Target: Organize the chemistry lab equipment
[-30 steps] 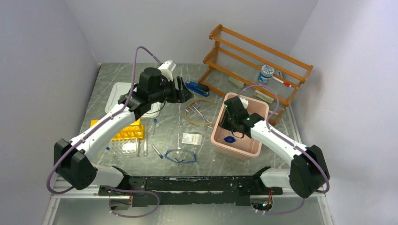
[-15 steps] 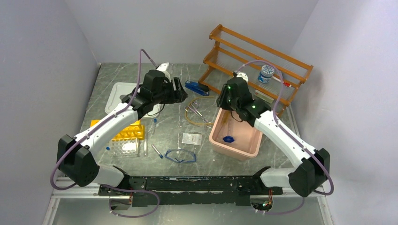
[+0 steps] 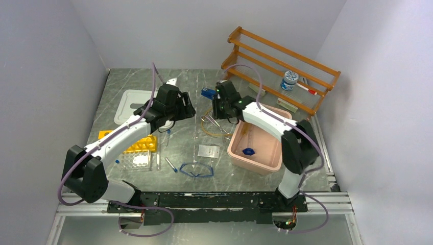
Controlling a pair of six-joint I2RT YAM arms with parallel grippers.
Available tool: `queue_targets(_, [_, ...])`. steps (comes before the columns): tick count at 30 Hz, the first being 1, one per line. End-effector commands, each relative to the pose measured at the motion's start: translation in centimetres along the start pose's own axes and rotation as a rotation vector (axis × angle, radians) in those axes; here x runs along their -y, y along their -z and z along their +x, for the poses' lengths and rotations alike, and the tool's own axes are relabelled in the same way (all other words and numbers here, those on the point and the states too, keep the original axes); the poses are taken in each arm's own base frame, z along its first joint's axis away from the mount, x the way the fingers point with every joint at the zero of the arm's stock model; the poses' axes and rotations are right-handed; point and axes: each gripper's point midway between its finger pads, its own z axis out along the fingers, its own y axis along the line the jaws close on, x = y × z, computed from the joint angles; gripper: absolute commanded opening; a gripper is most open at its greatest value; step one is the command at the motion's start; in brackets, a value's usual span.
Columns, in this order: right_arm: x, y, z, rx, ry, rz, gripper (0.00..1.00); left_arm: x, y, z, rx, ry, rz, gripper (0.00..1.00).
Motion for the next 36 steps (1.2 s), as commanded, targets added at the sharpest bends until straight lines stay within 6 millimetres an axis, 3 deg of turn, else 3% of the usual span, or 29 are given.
queue_targets(1, [0.1,-2.8,0.9,-0.076,0.103,0.022,0.45,-1.2,-0.2,-0.4,0.019,0.019,-0.033,0.68])
queue_targets(5, [1.0,-5.2,2.4,-0.178,0.203,0.083,0.52,-1.7,-0.8,-0.3,0.007,0.019,-0.044,0.67])
queue_targets(10, [2.0,-6.8,4.1,-0.276,0.297,0.126,0.55,-2.0,-1.5,-0.7,-0.006,0.009,-0.049,0.67])
queue_targets(21, [3.6,-7.8,8.7,-0.488,0.429,0.107,0.54,-2.6,-2.3,-1.0,-0.035,-0.013,-0.065,0.67])
queue_targets(25, [3.3,-8.0,9.9,-0.53,0.46,0.035,0.48,-2.5,-2.3,-1.0,-0.042,-0.014,-0.063,0.67])
queue_targets(29, [3.0,-8.3,10.7,-0.561,0.456,-0.022,0.33,-2.6,-2.3,-1.2,-0.046,-0.017,-0.07,0.67])
queue_targets(32, [3.4,-8.6,10.5,-0.551,0.464,-0.015,0.21,-2.5,-2.1,-1.4,-0.042,-0.013,-0.074,0.67])
queue_targets(36, [2.8,-8.3,8.7,-0.454,0.492,-0.035,0.04,-2.2,-1.7,-1.9,-0.028,-0.001,-0.064,0.67])
